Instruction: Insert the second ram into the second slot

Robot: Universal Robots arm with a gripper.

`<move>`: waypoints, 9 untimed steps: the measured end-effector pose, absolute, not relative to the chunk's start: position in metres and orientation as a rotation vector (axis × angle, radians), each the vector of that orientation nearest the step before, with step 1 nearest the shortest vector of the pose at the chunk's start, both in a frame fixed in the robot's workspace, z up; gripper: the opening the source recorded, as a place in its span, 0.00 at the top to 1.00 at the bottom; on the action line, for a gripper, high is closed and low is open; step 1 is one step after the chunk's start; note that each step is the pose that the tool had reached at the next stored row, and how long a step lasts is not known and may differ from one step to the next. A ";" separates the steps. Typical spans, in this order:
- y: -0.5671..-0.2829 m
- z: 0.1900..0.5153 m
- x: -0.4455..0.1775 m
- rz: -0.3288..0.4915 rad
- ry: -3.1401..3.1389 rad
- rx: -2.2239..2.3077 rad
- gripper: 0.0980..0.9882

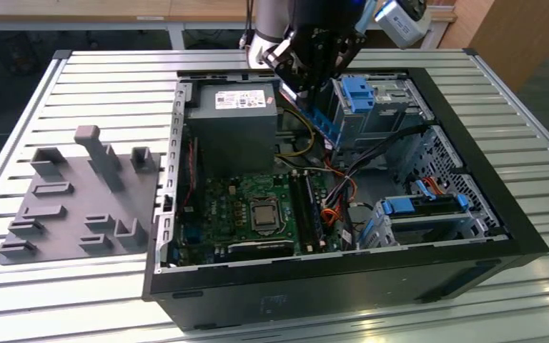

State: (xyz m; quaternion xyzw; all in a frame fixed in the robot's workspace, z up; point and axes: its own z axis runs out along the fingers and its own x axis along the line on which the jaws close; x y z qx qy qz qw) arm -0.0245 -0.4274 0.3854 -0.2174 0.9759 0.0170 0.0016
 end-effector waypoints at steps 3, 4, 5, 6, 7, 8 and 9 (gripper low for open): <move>-0.427 0.385 -0.025 0.053 3.068 -0.656 0.96; -0.427 0.385 -0.025 0.053 3.070 -0.648 0.96; -0.427 0.385 -0.025 0.053 3.072 -0.638 0.96; -0.427 0.385 -0.025 0.053 3.074 -0.629 0.96; -0.427 0.385 -0.025 0.053 3.076 -0.619 0.96; -0.427 0.385 -0.025 0.053 3.077 -0.609 0.96; -0.427 0.385 -0.025 0.053 3.079 -0.600 0.96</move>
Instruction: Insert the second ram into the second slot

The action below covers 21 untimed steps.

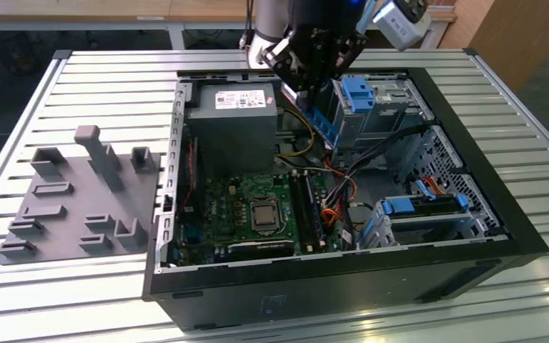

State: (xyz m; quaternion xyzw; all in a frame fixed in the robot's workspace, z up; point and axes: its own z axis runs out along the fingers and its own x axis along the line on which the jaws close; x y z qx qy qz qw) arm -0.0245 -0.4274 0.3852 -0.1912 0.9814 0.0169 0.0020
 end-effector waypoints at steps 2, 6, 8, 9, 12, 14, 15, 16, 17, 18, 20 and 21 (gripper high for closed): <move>-0.427 0.385 -0.025 0.053 3.083 -0.581 0.96; -0.427 0.385 -0.025 0.053 3.089 -0.545 0.96; -0.427 0.385 -0.025 0.053 3.092 -0.528 0.96; -0.427 0.385 -0.025 0.053 3.093 -0.520 0.96; -0.427 0.385 -0.025 0.053 3.097 -0.496 0.96; -0.427 0.385 -0.025 0.053 3.099 -0.480 0.96; -0.427 0.385 -0.025 0.053 3.100 -0.473 0.96; -0.427 0.385 -0.025 0.053 3.101 -0.465 0.96; -0.427 0.385 -0.025 0.053 3.102 -0.458 0.96; -0.427 0.385 -0.025 0.053 3.103 -0.450 0.96; -0.427 0.385 -0.025 0.052 3.105 -0.434 0.96; -0.427 0.385 -0.025 0.052 3.106 -0.426 0.96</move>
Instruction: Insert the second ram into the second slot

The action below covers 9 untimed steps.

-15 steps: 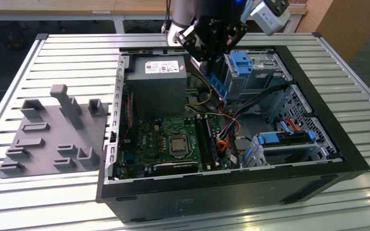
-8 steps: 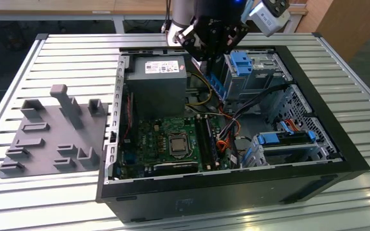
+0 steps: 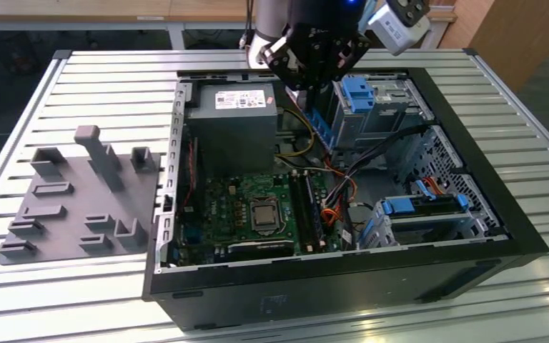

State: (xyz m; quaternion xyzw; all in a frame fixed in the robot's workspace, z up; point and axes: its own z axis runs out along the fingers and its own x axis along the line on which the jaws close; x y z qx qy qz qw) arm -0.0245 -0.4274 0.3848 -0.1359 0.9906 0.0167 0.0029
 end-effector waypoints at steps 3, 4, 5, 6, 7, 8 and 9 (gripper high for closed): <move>-0.427 0.385 -0.025 0.052 3.109 -0.403 0.96; -0.427 0.385 -0.025 0.052 3.110 -0.396 0.96; -0.427 0.385 -0.025 0.052 3.111 -0.389 0.96; -0.427 0.385 -0.025 0.052 3.111 -0.385 0.96; -0.427 0.385 -0.025 0.052 3.111 -0.381 0.96; -0.427 0.385 -0.025 0.052 3.112 -0.380 0.96; -0.427 0.385 -0.025 0.052 3.112 -0.378 0.96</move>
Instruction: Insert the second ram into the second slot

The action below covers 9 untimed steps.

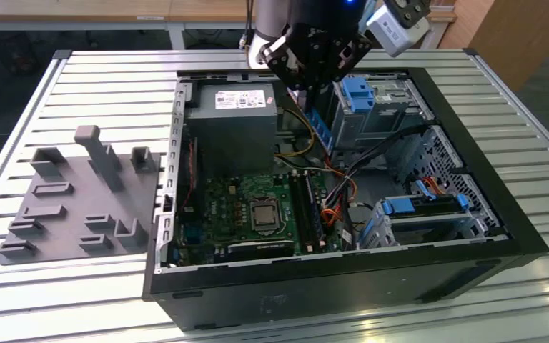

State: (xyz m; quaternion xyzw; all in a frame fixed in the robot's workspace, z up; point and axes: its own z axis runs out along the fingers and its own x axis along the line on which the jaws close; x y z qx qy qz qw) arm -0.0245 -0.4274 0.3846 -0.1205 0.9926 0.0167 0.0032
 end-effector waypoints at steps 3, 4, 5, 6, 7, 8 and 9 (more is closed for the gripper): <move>-0.428 0.384 -0.025 0.052 3.112 -0.372 0.96; -0.428 0.383 -0.025 0.052 3.112 -0.372 0.96; -0.428 0.383 -0.025 0.052 3.113 -0.372 0.96; -0.428 0.383 -0.025 0.052 3.113 -0.372 0.96; -0.428 0.383 -0.025 0.052 3.113 -0.372 0.96; -0.428 0.382 -0.025 0.052 3.113 -0.372 0.96; -0.428 0.382 -0.025 0.052 3.113 -0.372 0.96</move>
